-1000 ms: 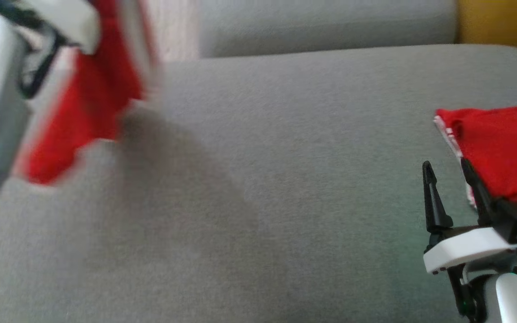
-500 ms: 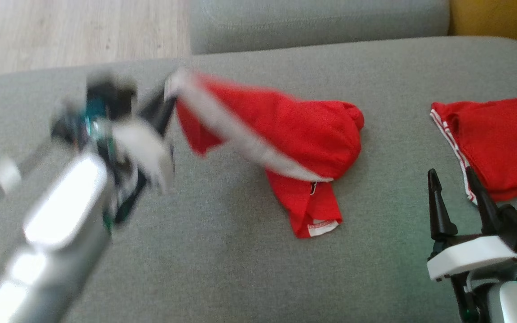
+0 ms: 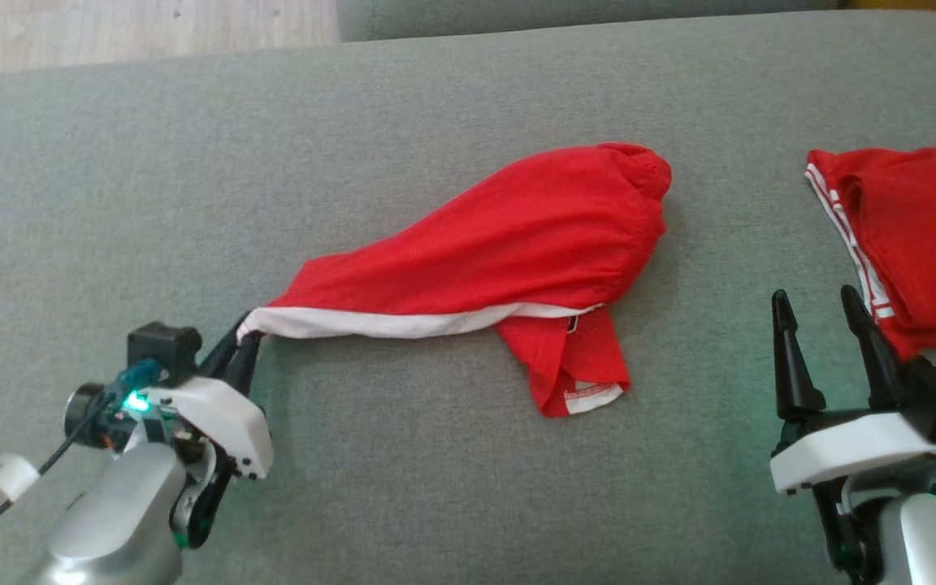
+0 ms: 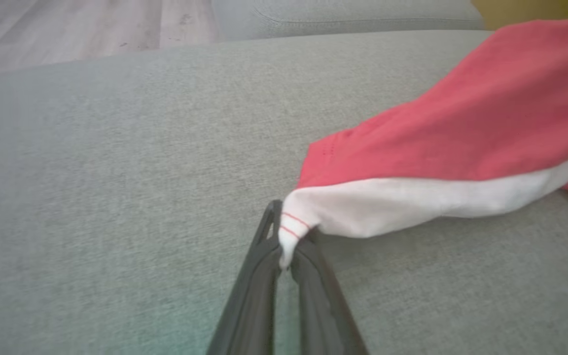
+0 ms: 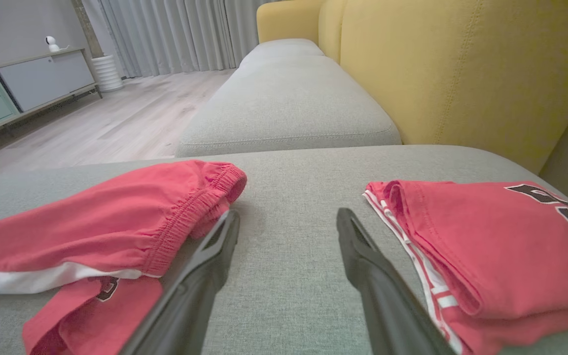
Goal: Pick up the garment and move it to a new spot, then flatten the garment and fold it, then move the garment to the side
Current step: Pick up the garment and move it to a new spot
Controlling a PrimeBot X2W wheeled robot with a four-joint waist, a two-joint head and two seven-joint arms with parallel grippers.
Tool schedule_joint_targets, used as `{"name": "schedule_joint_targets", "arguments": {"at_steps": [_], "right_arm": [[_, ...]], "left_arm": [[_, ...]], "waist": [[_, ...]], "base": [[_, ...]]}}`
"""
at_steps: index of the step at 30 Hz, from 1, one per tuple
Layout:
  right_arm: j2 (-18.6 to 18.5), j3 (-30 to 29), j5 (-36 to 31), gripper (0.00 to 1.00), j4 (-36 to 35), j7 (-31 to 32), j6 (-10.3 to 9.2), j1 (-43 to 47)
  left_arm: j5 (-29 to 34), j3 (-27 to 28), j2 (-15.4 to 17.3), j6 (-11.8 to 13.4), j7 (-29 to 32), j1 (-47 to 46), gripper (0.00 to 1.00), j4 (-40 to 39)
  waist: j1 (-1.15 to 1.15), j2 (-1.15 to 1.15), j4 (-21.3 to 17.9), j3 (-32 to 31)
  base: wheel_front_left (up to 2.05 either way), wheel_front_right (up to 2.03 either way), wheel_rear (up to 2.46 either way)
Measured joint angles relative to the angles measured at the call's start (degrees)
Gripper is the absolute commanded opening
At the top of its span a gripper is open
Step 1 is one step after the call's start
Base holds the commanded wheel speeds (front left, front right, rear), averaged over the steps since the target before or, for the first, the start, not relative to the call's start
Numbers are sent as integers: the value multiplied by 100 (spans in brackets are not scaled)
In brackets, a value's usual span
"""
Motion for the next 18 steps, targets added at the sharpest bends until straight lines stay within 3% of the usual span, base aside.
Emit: {"name": "schedule_joint_targets", "arguments": {"at_steps": [11,15,18], "right_arm": [[0,4,-51,100,274,-24,-1,8],[1,1,-96,100,344,-32,-1,56],[1,-2,-102,100,393,-56,0,373]], "left_arm": [[32,153,-16,146,-705,54,100,-96],[-105,198,-20,281,-888,563,100,-372],[-199,333,-26,558,-1048,1243,100,-724]], "waist": [[-1,0,194,-297],[-1,0,258,-580],[-2,0,333,-908]], "base": [[0,0,0],[0,0,0],[0,0,0]]}}
